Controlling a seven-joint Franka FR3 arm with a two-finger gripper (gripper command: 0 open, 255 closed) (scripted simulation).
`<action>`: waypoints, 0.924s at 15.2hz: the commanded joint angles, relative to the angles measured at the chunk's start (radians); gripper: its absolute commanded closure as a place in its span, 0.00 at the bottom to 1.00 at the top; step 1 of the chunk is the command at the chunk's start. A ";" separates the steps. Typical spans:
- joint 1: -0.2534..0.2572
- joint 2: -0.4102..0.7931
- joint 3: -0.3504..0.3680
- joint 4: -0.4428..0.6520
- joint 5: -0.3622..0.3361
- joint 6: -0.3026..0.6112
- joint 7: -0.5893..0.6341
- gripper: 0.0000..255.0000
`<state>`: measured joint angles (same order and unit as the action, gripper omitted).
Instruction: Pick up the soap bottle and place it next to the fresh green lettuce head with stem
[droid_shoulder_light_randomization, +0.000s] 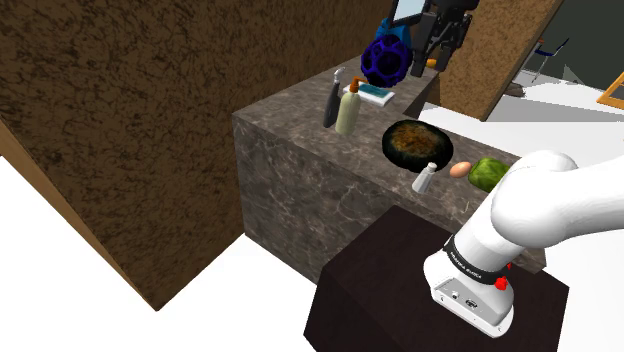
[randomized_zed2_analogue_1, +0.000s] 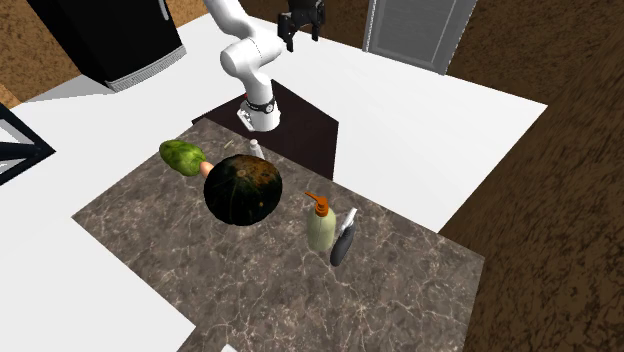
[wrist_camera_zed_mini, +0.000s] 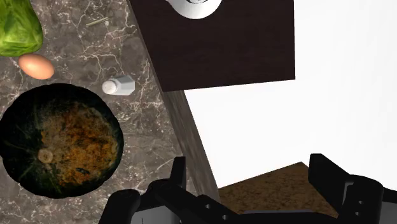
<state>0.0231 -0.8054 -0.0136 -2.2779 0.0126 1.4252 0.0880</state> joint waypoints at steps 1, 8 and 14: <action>0.000 0.000 0.000 0.000 0.000 0.000 0.000 0.00; -0.021 0.182 -0.089 0.024 -0.061 0.167 -0.103 0.00; -0.034 0.367 -0.160 0.095 -0.083 0.292 -0.189 0.00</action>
<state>-0.0086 -0.4744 -0.1608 -2.1929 -0.0681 1.6886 -0.0852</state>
